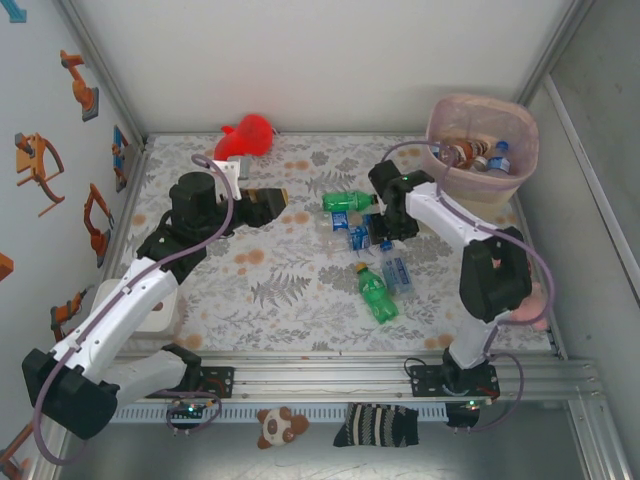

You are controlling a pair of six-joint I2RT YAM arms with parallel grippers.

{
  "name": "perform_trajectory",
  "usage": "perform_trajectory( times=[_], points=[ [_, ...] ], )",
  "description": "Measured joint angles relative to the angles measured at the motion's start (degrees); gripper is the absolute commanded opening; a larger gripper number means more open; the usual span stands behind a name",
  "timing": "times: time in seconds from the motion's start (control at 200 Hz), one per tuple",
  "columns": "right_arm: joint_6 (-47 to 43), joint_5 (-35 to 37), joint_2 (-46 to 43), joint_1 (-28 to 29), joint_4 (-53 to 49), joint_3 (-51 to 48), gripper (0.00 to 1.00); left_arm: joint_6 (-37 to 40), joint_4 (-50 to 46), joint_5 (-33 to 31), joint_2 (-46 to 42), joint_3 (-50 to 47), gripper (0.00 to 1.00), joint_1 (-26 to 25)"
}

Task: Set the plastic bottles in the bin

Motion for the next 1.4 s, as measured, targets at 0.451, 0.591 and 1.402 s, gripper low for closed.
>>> perform_trajectory(
  times=[0.451,0.591,1.402],
  points=[
    [0.2,2.6,7.6,0.1,6.4,-1.0,0.52,-0.6,-0.3,-1.1,-0.3,-0.8,0.63,0.4],
    [0.2,2.8,8.6,0.1,7.0,-1.0,0.50,-0.6,-0.3,-1.2,-0.3,-0.8,0.63,0.6],
    [0.2,5.3,8.1,0.1,7.5,-2.0,0.35,-1.7,-0.3,-1.2,-1.2,-1.8,0.62,1.0]
  ],
)
